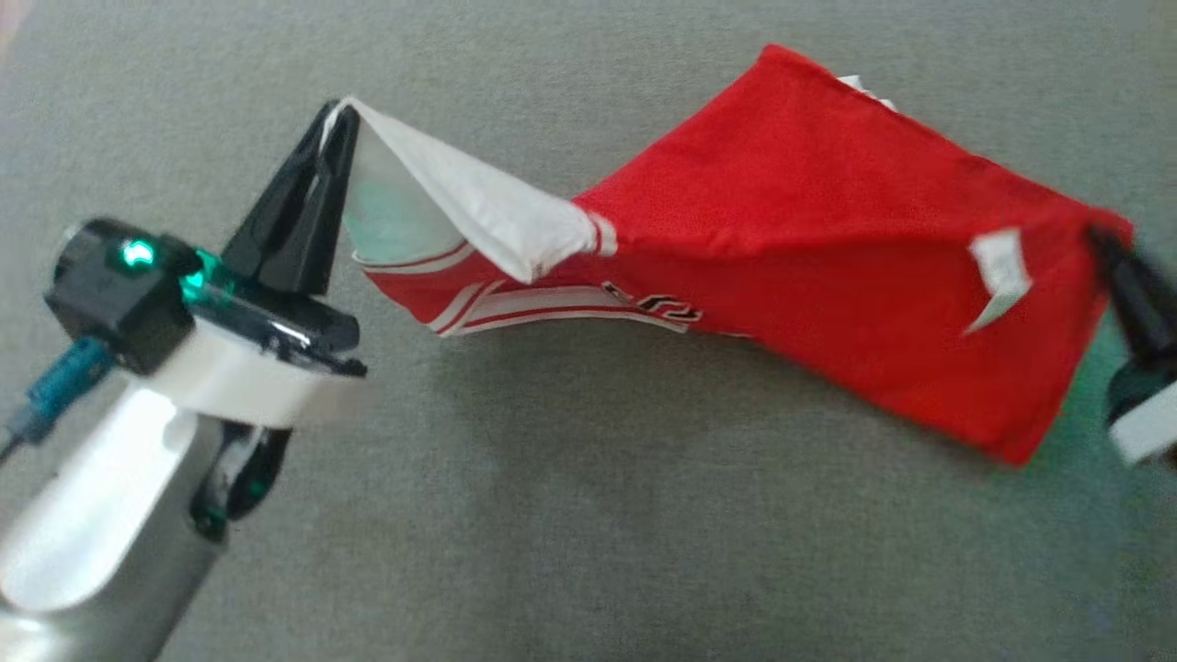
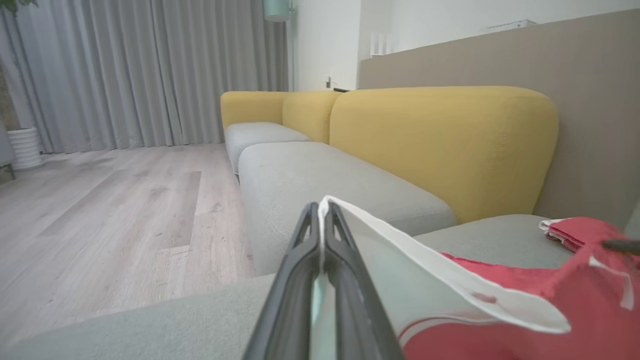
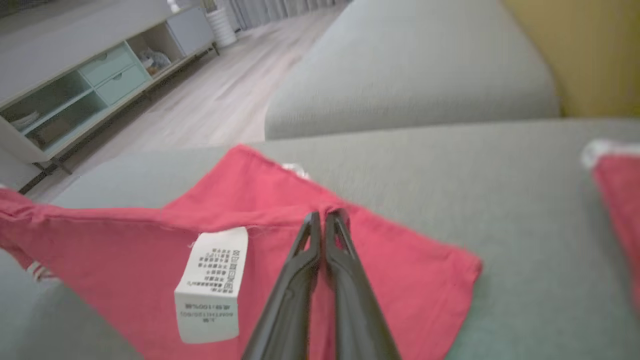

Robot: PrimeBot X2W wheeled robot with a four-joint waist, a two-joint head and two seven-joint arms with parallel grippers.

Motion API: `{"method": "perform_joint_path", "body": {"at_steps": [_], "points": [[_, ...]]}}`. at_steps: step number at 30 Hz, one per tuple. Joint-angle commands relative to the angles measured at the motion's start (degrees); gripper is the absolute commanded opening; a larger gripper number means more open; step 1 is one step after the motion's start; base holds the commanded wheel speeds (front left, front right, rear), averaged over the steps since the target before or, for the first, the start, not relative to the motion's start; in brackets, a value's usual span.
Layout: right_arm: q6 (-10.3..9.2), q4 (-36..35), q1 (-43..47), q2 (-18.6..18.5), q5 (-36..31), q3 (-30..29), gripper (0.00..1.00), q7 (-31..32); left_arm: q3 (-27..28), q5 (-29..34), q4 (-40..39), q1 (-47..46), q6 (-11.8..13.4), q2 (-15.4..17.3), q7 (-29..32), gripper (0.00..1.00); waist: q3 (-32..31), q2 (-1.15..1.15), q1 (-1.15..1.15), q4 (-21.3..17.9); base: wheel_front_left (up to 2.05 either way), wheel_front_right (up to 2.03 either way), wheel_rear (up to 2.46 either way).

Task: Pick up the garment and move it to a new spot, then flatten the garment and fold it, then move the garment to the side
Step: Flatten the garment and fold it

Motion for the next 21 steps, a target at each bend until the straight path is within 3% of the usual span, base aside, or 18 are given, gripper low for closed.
{"method": "perform_joint_path", "body": {"at_steps": [1, 7, 12, 16, 21], "points": [[-0.05, -3.0, -3.2, -3.3, -0.7, -1.0, 0.0, -0.3, 3.1, 0.4, -2.4, -4.9, -0.5, 3.1, 0.8, 0.0, -0.5, 0.0, 0.0, -0.9, 0.0, 0.0, 0.0], [-0.05, -4.7, -18.0, -8.7, -4.4, -2.8, 0.0, 4.0, 4.7, -1.7, -1.2, -19.2, -4.6, 3.2, 7.1, 0.0, 1.7, 0.0, 0.0, -2.2, 0.0, 0.0, 0.0], [-0.05, 0.2, -38.1, -11.0, -8.2, -0.3, 0.0, 7.0, 4.3, 0.0, 7.5, -37.9, -8.4, 2.0, 11.8, 0.0, 7.5, 0.0, 0.0, -2.6, 0.0, 0.0, 0.0], [-0.05, 7.0, -55.0, -9.8, -13.3, 2.5, 0.0, 5.4, 2.7, 5.3, 17.8, -52.9, -9.8, 0.3, 10.1, 0.0, 11.8, 0.0, 0.0, -3.2, 0.0, 0.0, 0.0], [-0.05, 15.6, -70.1, -7.7, -20.2, 4.5, 0.0, -1.1, 1.0, 12.8, 28.1, -66.9, -10.2, -1.7, 1.8, 0.0, 14.8, 0.0, 0.0, -3.5, 0.0, 0.0, 0.0]]}}
